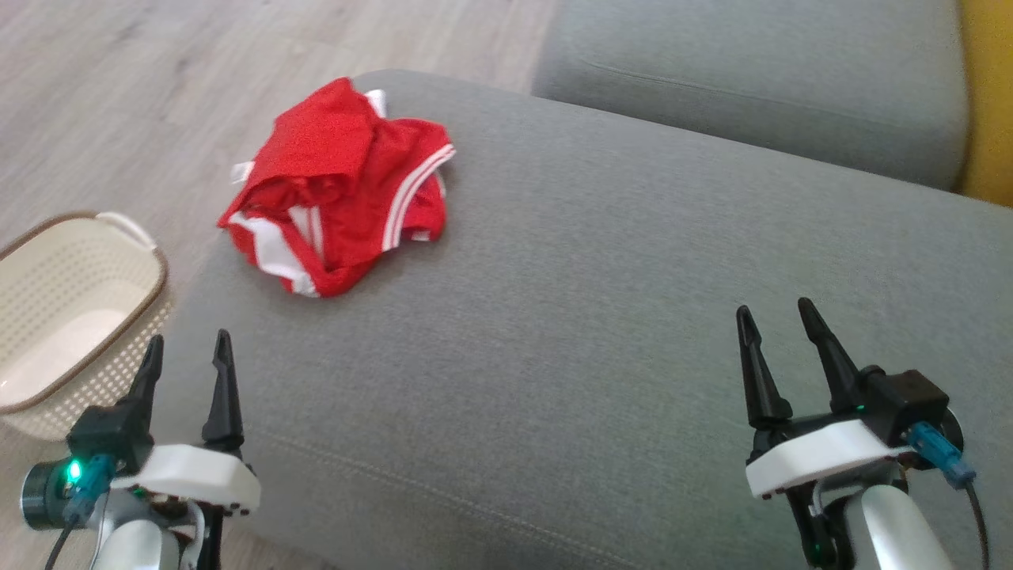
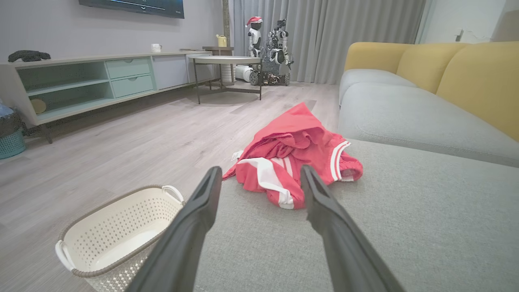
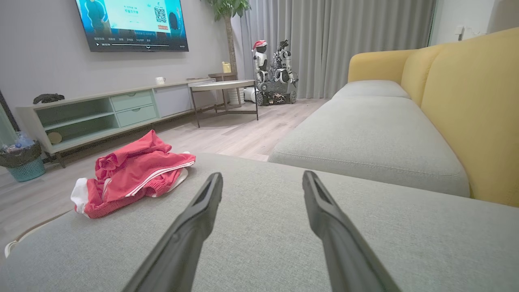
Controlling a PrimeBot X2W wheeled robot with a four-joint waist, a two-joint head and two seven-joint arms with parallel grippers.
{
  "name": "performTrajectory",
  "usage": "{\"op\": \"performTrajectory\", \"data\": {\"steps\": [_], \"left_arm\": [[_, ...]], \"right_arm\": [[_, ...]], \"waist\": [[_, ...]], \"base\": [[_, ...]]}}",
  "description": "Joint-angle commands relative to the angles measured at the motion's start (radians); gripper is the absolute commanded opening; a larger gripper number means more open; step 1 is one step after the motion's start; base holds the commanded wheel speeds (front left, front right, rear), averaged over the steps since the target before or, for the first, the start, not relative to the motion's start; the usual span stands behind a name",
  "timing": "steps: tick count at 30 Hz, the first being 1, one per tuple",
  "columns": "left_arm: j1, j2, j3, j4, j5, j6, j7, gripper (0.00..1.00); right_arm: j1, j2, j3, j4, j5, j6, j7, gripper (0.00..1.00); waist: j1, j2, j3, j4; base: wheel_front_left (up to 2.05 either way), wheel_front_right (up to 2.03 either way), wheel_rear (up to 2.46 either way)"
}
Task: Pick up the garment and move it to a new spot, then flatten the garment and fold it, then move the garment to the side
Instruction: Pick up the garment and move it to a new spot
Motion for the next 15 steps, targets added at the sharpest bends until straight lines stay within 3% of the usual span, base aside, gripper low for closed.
{"op": "performTrajectory", "data": {"steps": [1,15], "left_arm": [[-0.037,0.023,0.04,-0.038,-0.006,0.002,-0.011,1.0],[-0.031,0.02,0.046,-0.037,-0.008,-0.002,-0.011,1.0]], "right_arm": [[-0.022,-0.004,0.018,-0.04,0.005,-0.001,0.0,1.0],[-0.016,-0.004,0.025,-0.038,0.003,-0.001,0.011,1.0]], "waist": [[0.0,0.0,-0.004,0.033],[0.0,0.0,0.0,0.047]], "base": [[0.0,0.0,0.0],[0.0,0.0,0.0]]}}
